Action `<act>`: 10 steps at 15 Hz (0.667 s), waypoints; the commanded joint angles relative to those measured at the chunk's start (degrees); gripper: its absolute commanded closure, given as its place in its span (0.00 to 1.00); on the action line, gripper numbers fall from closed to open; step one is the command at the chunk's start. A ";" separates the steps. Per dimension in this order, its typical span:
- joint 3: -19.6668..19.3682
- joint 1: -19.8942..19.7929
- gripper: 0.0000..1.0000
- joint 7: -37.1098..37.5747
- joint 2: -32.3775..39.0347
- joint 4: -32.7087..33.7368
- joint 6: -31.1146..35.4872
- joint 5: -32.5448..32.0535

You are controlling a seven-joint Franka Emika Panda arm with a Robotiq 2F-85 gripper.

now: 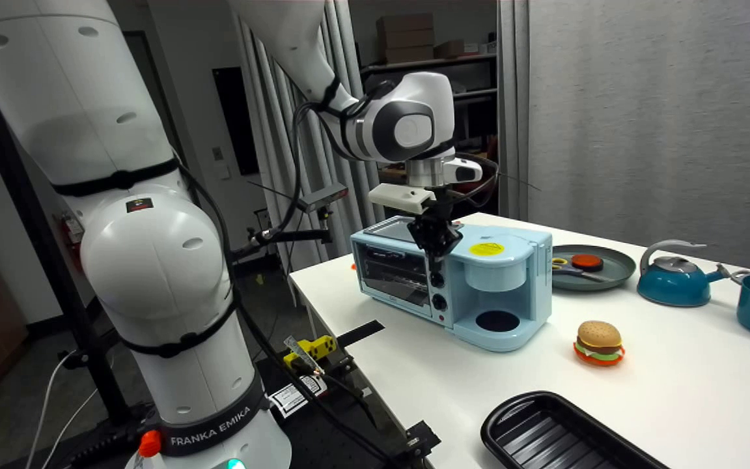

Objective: Flick the switch on the appliance on the table

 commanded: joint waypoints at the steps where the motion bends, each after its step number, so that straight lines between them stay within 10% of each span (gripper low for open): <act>1: 0.71 0.19 1.00 1.43 0.96 1.34 -0.15 0.39; 10: 0.96 0.48 1.00 1.29 1.33 0.82 -1.24 1.69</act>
